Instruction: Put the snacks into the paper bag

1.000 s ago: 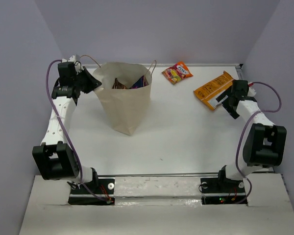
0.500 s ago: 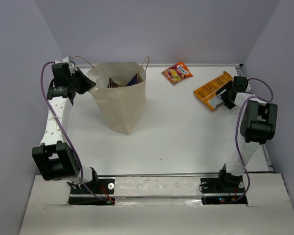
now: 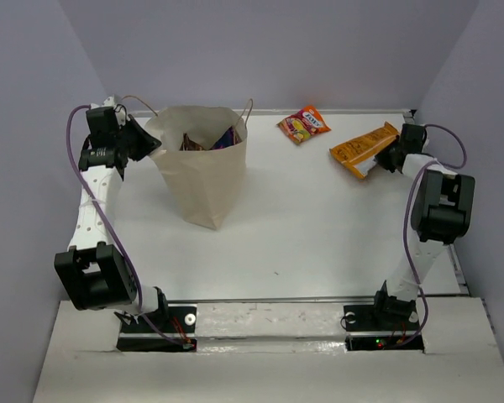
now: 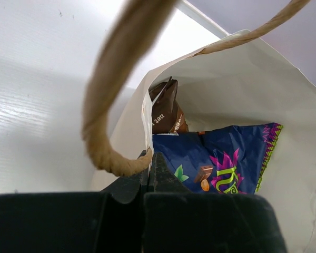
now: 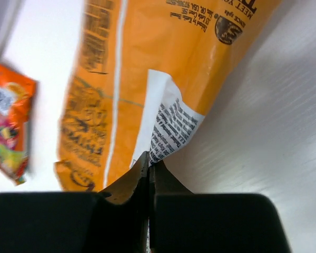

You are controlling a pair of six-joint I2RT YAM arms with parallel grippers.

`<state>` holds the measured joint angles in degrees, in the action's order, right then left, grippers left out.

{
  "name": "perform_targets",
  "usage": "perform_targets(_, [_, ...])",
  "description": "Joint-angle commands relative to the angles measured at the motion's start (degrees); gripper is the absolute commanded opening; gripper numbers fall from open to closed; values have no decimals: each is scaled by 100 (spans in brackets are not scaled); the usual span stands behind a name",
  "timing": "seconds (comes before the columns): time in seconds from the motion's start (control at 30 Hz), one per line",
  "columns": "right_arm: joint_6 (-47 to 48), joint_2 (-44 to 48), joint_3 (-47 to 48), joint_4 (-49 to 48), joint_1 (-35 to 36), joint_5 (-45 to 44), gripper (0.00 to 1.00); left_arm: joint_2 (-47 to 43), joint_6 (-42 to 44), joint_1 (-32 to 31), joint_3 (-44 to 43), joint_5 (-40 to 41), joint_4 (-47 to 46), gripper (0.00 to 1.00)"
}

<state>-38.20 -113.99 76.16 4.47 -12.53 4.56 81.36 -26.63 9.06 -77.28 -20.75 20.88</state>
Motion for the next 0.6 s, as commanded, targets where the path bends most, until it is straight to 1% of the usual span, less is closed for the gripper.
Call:
perform_targets(0.0, [488, 1246, 680, -377, 260, 81, 1, -95, 27, 52, -86, -25, -225, 0])
perform_targets(0.07, [576, 1695, 908, -385, 488, 89, 1, -42, 27, 43, -121, -25, -243, 0])
perform_targets(0.2, [849, 2013, 1864, -385, 1024, -305, 1, 11, -9, 34, -95, -95, -278, 0])
perform_targets(0.23, [840, 2013, 2024, -385, 1138, -332, 1, 11, -17, 26, -77, -104, -304, 0])
perform_targets(0.3, [875, 1987, 2297, -385, 1594, -420, 1, 20, -26, -1, -60, -122, -322, 0])
perform_targets(0.33, [945, 1978, 2576, -385, 1779, -464, 1, 11, -26, -9, -42, -131, -339, 0])
perform_targets(0.37, [1050, 1952, 2762, -377, 1972, -639, 1, 3, -17, -9, -33, -122, -339, 0])
perform_targets(0.4, [1286, 1864, 2981, -551, 2331, -823, 1, -15, 0, -18, -25, -113, -339, 0])
perform_targets(0.43, [1375, 1794, 3506, -587, 2491, -877, 1, -15, 0, -27, -7, -113, -348, 0])
perform_targets(0.53, [1473, 1530, 4361, -824, 2974, -808, 1, -33, -17, -53, 37, -122, -374, 0])
perform_targets(0.57, [1455, 1312, 4920, -903, 3081, -729, 1, -50, -9, -62, 63, -122, -401, 0])
